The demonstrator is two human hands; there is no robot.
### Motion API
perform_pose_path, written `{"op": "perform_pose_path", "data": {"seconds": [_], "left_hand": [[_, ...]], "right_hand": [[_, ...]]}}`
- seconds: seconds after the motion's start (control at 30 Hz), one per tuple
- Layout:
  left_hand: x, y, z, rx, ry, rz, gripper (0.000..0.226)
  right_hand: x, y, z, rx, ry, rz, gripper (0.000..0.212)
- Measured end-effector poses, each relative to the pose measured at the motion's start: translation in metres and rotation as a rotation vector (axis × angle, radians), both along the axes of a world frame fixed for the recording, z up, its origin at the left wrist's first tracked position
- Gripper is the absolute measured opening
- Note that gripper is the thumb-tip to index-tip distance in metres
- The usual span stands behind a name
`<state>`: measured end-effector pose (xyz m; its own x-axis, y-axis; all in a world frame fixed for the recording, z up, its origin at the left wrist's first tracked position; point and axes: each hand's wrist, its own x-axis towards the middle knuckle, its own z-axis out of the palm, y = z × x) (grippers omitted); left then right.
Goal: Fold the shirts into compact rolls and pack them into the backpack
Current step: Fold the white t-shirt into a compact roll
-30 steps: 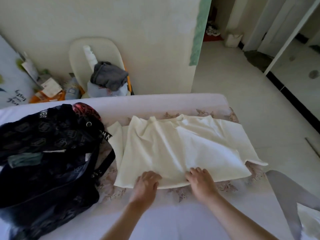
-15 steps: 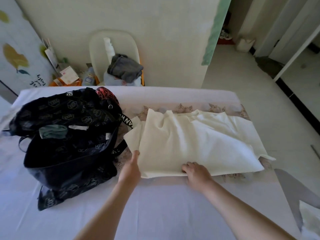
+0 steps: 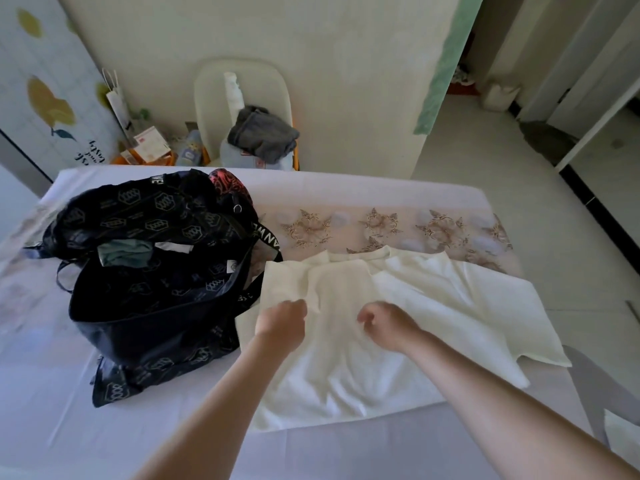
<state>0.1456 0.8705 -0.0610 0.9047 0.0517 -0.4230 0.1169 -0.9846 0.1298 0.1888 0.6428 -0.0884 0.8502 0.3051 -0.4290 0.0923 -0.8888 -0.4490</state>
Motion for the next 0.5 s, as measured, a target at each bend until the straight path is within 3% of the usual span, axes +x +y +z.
{"op": "perform_pose_path", "data": {"seconds": [0.1,0.3,0.4,0.5], "left_hand": [[0.027,-0.002,-0.009,-0.003,-0.231,-0.146,0.06],[0.075,0.026,-0.035,0.168,-0.113,-0.228,0.079],[0.093,0.034,-0.037,0.28,-0.077,-0.275,0.063],[0.113,0.039,-0.035,0.323,-0.049,-0.263,0.037]], "right_hand": [[0.039,-0.009,-0.003,-0.025,-0.186,0.008,0.036],[0.1,-0.023,-0.022,-0.159,-0.223,0.165,0.067],[0.116,-0.029,-0.04,-0.294,-0.26,0.217,0.049],[0.135,-0.042,-0.048,-0.305,-0.381,0.102,0.032]]}}
